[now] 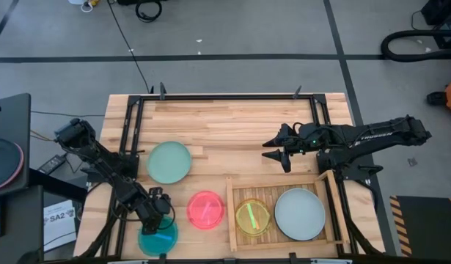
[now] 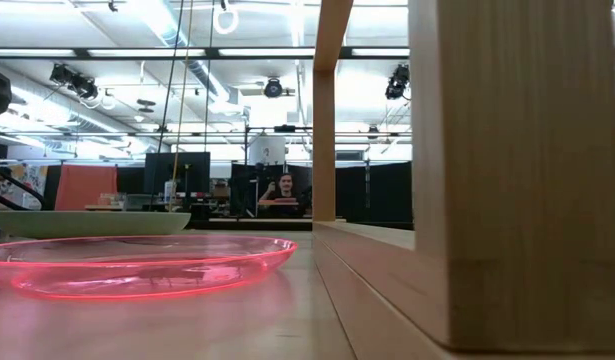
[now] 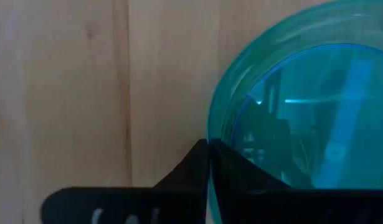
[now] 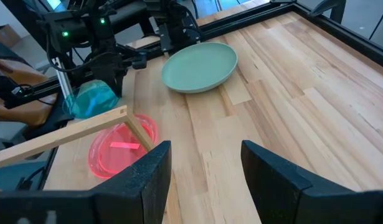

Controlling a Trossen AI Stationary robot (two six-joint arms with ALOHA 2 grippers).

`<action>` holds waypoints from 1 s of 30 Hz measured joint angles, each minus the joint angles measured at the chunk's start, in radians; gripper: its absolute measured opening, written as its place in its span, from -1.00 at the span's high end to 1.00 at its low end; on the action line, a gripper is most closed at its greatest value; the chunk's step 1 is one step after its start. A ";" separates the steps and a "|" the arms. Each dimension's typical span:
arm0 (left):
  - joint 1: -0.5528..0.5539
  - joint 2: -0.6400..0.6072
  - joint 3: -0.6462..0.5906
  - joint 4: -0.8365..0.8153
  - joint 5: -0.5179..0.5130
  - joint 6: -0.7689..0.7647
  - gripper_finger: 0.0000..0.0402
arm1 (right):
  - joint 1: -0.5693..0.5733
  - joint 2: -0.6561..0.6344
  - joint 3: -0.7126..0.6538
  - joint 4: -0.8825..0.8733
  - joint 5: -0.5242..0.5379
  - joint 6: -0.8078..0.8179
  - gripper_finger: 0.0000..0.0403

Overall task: Place and stack plates onto a shelf
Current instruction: Stack the blue plate on the green plate on the shelf

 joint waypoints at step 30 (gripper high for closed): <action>0.023 -0.225 -0.001 -0.011 0.000 0.067 0.96 | 0.000 0.000 0.000 0.000 0.000 0.000 0.01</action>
